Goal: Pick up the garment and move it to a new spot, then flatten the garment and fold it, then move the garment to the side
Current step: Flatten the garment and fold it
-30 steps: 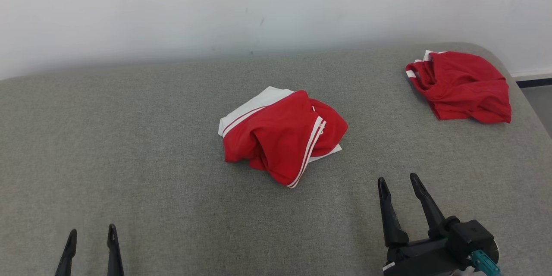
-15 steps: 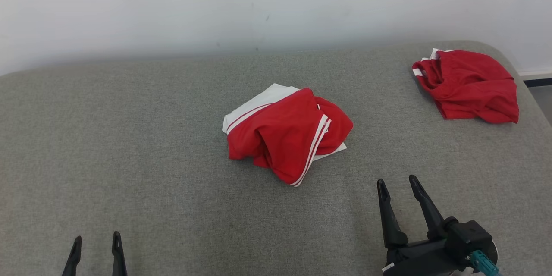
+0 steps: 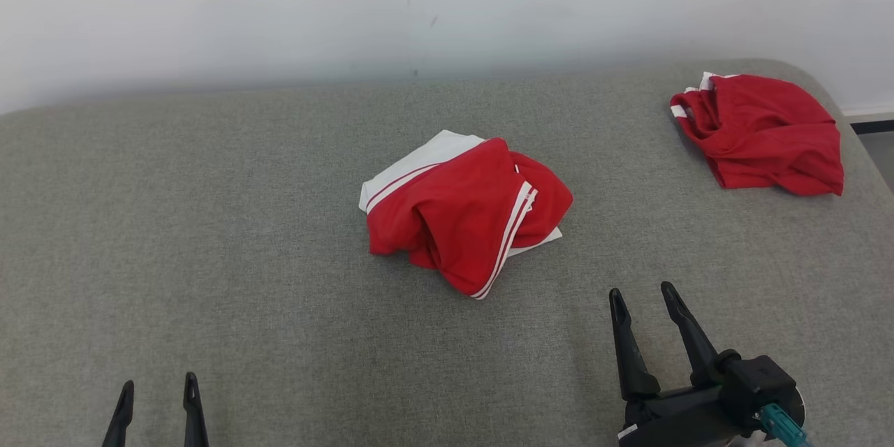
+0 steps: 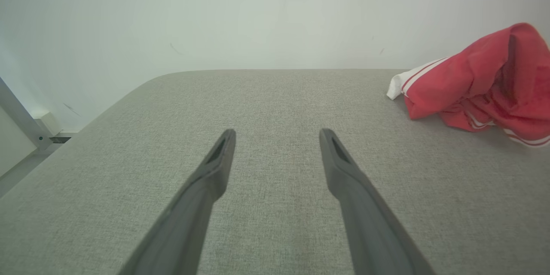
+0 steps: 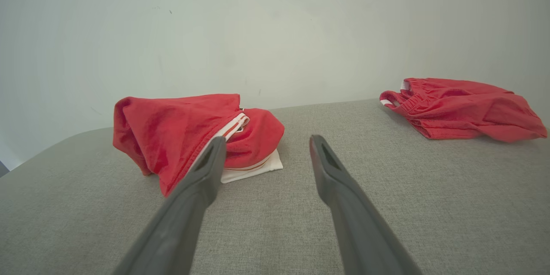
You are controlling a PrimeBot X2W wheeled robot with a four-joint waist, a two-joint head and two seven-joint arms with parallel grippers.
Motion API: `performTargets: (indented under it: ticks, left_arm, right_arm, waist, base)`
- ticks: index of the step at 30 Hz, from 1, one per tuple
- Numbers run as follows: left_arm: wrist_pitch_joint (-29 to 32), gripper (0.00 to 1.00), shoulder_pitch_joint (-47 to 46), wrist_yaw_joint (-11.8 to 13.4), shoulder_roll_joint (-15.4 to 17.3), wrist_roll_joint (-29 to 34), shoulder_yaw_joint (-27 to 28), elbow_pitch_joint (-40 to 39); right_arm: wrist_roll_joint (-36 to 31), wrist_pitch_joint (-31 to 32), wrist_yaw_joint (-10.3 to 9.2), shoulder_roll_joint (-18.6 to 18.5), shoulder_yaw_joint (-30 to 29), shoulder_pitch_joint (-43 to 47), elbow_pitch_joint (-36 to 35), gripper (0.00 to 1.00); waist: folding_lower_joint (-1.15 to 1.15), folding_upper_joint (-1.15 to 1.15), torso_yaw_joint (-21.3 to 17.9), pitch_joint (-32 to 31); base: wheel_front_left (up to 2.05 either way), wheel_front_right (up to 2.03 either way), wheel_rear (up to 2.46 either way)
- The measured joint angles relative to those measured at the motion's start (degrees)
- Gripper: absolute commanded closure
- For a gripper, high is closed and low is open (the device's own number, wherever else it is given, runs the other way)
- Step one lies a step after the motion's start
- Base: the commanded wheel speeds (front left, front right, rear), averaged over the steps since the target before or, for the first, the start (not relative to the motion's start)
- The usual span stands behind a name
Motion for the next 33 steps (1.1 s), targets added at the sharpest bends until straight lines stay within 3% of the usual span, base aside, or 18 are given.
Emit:
performTargets:
  ticks: [24,30,33]
  left_arm:
    - [0.0,0.0,-0.87,0.97,-0.02,-0.75,-0.57,0.02]
    - [0.0,0.0,-1.36,0.99,-0.03,-1.19,-1.72,-0.07]
    - [0.0,0.0,-2.3,0.99,-0.02,-1.41,-2.26,-0.14]
  right_arm:
    - [-0.77,0.0,0.0,-0.01,0.62,-0.68,0.15,0.0]
    - [-4.98,0.0,0.0,-0.02,4.35,-6.62,1.47,0.0]
    - [-6.25,0.01,0.0,-0.7,5.35,-11.34,5.47,0.0]
  waist:
    - [0.0,0.0,0.39,1.13]
    - [0.0,0.0,1.37,1.56]
    - [0.0,0.0,2.22,1.96]
  base:
    - [0.0,0.0,0.0]
    - [0.0,0.0,0.0]
    - [0.0,0.0,0.0]
